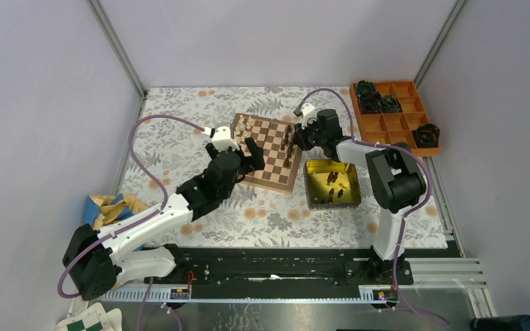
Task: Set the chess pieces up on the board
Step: Place the chess piece on the chessboard.
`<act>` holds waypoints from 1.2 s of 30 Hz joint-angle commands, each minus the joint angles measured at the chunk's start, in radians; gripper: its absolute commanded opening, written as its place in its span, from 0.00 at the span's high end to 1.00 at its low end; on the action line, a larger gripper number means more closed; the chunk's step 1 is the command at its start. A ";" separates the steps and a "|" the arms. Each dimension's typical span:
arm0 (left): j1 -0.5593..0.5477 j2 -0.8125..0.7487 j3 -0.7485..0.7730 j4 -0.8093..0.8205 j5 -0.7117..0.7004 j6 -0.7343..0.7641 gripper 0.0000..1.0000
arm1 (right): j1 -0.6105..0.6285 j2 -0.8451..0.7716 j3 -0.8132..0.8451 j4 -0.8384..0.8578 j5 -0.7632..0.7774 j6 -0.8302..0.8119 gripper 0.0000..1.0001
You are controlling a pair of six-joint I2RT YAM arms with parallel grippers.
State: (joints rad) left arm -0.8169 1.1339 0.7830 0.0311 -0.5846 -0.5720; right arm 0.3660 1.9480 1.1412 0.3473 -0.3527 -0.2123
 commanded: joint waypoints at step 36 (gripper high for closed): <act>-0.069 0.124 0.147 -0.069 0.118 0.046 0.01 | 0.169 -0.628 -0.327 -0.290 0.778 0.429 0.60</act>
State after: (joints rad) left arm -0.8658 1.2091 0.8818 -0.0341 -0.4870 -0.5430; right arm 0.5247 1.3792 0.8299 0.1368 0.3187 0.1379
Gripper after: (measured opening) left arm 0.987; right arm 0.393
